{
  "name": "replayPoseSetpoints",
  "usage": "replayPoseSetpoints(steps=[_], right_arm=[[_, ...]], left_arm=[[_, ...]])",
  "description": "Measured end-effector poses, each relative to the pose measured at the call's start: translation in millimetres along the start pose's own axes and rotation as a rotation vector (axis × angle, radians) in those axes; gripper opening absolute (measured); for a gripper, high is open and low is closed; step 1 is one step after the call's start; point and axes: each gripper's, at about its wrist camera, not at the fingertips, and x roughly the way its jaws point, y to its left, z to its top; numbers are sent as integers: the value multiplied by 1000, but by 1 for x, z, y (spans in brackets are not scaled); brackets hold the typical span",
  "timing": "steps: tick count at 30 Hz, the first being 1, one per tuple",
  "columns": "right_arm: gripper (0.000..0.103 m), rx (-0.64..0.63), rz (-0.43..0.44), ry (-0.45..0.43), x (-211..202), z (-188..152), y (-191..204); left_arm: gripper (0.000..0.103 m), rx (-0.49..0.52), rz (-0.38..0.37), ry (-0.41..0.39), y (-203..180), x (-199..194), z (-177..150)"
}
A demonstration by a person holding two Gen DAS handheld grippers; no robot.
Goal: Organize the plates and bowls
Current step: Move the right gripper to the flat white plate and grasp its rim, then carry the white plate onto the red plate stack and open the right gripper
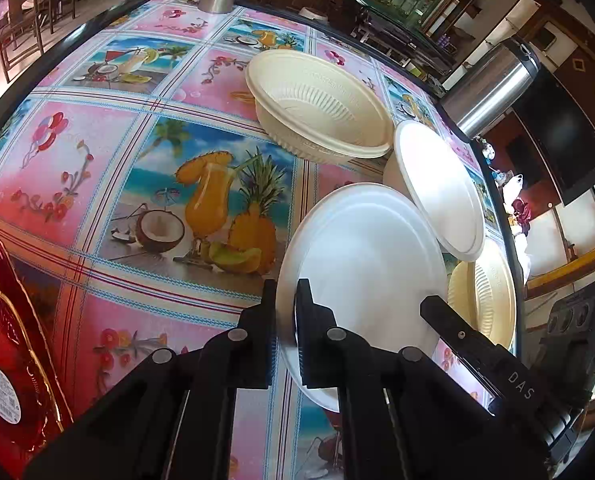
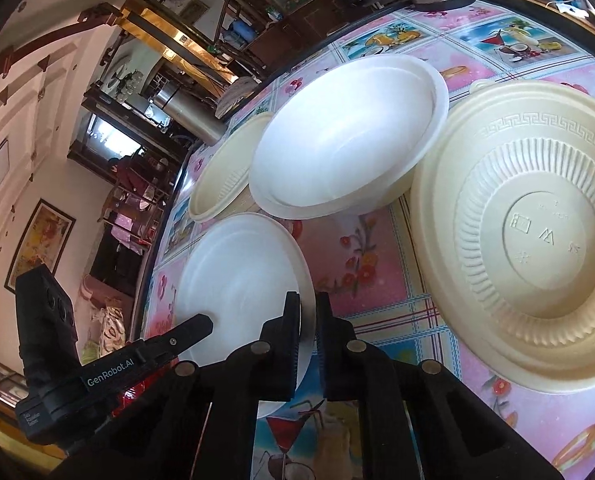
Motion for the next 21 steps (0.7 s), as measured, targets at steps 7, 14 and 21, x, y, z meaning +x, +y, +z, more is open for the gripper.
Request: replayPoseSetpoints(steps=[7, 14, 21], right_arm=[[8, -8, 51, -9, -8, -9, 8], [8, -29, 129, -29, -22, -32, 36], [7, -67, 217, 8, -21, -60, 91]], left_arm=[[6, -5, -4, -57, 7, -32, -10], [6, -17, -2, -124, 34, -84, -25], [6, -56, 25, -207, 84, -137, -45]])
